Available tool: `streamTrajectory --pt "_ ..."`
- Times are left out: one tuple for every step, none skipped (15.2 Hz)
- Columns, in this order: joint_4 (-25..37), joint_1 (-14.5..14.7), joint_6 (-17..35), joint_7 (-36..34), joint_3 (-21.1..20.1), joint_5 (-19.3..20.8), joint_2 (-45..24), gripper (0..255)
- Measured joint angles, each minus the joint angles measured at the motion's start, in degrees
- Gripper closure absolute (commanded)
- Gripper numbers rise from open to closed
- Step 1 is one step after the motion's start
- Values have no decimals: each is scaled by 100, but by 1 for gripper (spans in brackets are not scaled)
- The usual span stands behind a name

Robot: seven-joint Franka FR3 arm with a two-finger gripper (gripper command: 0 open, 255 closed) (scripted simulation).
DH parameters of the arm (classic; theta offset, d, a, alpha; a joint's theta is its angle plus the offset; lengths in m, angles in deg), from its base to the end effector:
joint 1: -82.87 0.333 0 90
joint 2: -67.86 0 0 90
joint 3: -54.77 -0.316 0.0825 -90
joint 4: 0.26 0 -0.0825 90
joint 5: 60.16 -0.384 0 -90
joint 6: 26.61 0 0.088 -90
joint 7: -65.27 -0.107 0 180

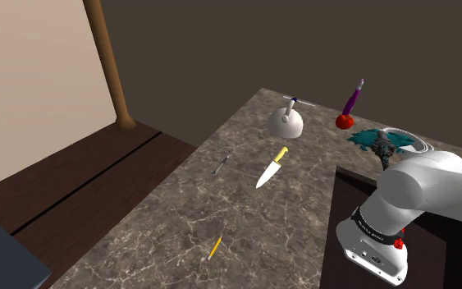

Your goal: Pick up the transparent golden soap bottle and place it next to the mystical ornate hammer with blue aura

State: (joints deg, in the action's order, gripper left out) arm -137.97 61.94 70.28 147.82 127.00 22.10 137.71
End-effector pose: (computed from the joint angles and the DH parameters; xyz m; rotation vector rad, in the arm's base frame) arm -0.1547 -0.4406 0.3816 2.8929 0.5989 -0.4320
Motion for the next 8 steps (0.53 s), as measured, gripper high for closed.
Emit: streamTrajectory --pt "0 0 0 0 -1 0 0 0" --pt "0 0 0 0 -1 0 0 0" --pt "0 0 0 0 -1 0 0 0" --pt "0 0 1 0 -2 0 0 0" --pt "0 0 1 0 -2 1 0 0" --pt "14 -7 -53 7 -96 -76 -13 0" --pt "34 -39 -132 40 -237 -187 -23 0" --pt "65 -37 -210 45 -373 -301 -45 0"
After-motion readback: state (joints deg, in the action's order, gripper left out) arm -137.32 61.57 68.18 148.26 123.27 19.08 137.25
